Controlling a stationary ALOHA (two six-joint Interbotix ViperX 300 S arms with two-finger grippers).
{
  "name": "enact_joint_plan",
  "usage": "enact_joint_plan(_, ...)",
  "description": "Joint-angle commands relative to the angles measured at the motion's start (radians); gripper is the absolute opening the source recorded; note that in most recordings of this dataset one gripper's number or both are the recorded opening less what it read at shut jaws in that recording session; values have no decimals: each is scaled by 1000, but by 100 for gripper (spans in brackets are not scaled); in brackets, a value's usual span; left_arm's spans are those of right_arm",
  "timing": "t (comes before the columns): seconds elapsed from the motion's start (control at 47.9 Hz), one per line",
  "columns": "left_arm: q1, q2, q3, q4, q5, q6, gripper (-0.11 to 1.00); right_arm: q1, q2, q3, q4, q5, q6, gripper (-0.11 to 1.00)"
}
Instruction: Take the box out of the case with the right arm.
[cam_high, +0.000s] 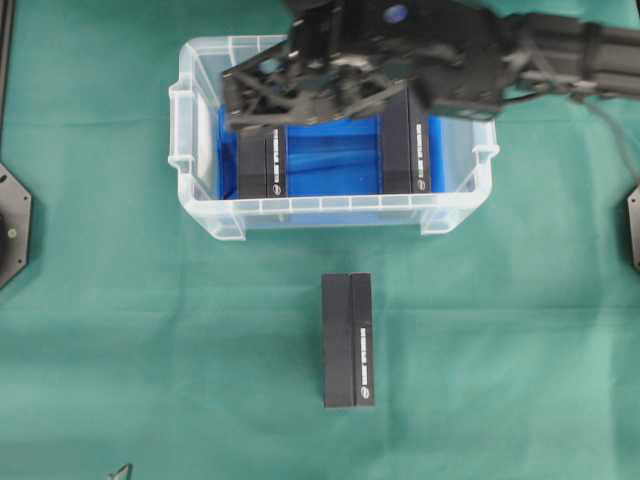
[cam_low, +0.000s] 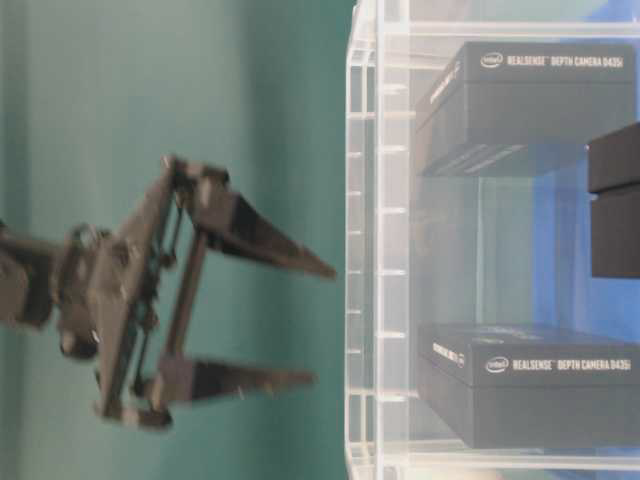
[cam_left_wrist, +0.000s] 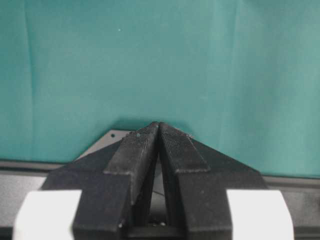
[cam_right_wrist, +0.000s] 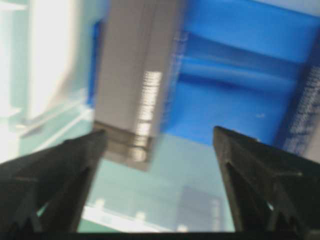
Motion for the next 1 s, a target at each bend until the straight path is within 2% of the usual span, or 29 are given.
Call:
enact_joint_plan(0.0, 3, 0, -26, 3, -3, 2, 2, 9, 17, -81, 8, -2, -2, 88)
enact_joint_plan(0.209, 3, -3, -26, 3, -3, 2, 2, 11, 67, -146, 14, 2, 0, 88)
enact_joint_plan(0.981, 3, -3, -25, 3, -3, 0, 2, 11, 78, -146, 8, 14, 2, 94)
